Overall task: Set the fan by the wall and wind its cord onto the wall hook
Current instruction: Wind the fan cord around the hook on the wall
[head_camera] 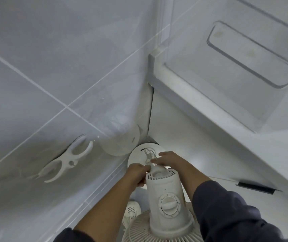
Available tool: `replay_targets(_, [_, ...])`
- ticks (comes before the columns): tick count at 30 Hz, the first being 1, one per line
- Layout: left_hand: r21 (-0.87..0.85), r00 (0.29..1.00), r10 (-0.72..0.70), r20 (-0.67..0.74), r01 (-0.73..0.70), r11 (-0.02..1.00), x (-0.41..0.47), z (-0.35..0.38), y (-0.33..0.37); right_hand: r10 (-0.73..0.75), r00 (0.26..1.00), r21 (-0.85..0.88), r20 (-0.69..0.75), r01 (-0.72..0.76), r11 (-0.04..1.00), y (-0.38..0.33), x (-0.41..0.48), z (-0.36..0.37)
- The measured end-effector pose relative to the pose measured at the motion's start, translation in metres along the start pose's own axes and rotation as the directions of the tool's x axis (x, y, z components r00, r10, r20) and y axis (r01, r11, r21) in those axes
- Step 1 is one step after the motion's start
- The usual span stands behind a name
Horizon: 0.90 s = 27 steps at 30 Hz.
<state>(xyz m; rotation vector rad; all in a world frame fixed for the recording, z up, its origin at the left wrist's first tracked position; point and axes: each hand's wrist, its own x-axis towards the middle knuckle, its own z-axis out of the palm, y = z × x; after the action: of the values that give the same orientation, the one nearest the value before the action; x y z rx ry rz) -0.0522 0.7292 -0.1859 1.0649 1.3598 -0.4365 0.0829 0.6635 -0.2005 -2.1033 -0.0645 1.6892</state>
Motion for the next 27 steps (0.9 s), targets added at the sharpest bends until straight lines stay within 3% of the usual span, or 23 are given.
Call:
replay_targets(3, [0.179,0.982,0.131,-0.138,-0.106,0.978,0.009,-0.001,0.004,-0.056,0.998,0.174,0.025,0.051,0.983,0.001,0.006,-0.001])
replay_targets(6, [0.365,0.900,0.378,-0.217,-0.284,0.886,0.015,-0.006,0.009,-0.110,0.994,0.140,0.026,0.106,0.984,-0.010,0.003,-0.004])
replay_targets(9, [0.565,0.760,0.640,-0.114,-0.481,0.671,0.017,-0.014,0.014,-0.213,0.975,0.110,0.065,0.205,0.972,-0.018,-0.008,-0.010])
replay_targets(12, [0.754,0.653,0.757,0.026,-0.510,0.414,0.014,-0.022,0.022,-0.304,0.943,0.070,0.135,0.297,0.952,-0.022,-0.027,-0.020])
replay_targets(15, [0.772,0.516,0.841,0.164,-0.597,0.216,0.011,-0.028,0.029,-0.345,0.919,-0.023,0.191,0.356,0.934,-0.029,-0.045,-0.026])
replay_targets(17, [0.738,0.523,0.840,0.145,-0.623,0.260,0.008,-0.031,0.030,-0.377,0.904,-0.037,0.203,0.391,0.919,-0.031,-0.053,-0.031])
replay_targets(21, [0.714,0.639,0.769,0.033,-0.553,0.429,-0.001,-0.045,0.018,-0.406,0.896,0.027,0.181,0.408,0.913,-0.027,-0.066,-0.040])
replay_targets(24, [0.665,0.590,0.807,-0.030,-0.591,0.457,-0.014,-0.057,0.008,-0.409,0.892,-0.011,0.191,0.418,0.908,-0.031,-0.071,-0.038])
replay_targets(27, [0.673,0.493,0.868,-0.062,-0.622,0.401,-0.029,-0.061,0.010,-0.486,0.848,-0.080,0.213,0.511,0.856,-0.043,-0.074,-0.030])
